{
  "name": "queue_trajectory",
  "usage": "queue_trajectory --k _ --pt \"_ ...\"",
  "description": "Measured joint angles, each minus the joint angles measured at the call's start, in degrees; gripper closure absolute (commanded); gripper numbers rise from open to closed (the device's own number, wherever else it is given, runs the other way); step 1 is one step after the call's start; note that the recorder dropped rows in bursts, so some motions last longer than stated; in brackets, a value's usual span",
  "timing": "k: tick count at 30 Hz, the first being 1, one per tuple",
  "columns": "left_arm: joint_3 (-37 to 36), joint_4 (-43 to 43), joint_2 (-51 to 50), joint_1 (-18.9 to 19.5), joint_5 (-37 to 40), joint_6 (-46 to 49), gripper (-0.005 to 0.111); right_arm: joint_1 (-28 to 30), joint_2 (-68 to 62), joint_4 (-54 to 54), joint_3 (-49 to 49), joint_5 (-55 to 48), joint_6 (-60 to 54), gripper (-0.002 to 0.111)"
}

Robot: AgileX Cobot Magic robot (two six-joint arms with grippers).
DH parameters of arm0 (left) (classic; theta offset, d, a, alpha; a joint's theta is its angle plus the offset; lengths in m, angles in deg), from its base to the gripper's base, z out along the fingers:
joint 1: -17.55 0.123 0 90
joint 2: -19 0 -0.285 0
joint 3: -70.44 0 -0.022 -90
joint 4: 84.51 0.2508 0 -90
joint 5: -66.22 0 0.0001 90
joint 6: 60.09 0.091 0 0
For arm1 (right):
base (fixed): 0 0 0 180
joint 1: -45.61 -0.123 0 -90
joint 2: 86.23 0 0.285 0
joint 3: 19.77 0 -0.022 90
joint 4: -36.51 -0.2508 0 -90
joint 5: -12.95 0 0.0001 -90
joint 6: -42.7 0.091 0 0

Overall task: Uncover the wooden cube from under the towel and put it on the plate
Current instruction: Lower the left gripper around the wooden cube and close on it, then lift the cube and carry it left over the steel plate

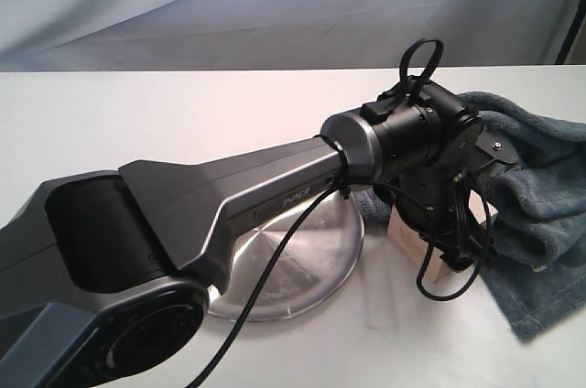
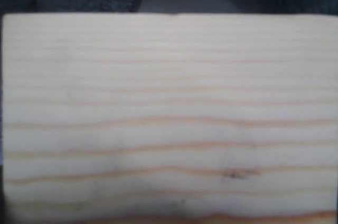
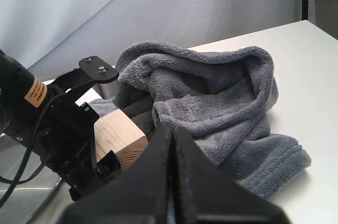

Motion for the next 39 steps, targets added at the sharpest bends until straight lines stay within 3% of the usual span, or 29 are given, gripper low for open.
queue_trajectory --k 2,31,39 --pt "0.00 0.00 0.24 0.00 0.14 0.00 0.107 0.00 0.00 0.00 0.00 0.00 0.00 0.105" --pt "-0.11 0.00 12.80 0.00 4.16 -1.68 0.107 0.00 0.00 0.00 0.00 0.00 0.00 0.105" --pt "-0.11 0.39 12.16 0.00 5.55 -2.33 0.107 0.00 0.00 0.00 0.00 0.00 0.00 0.105"
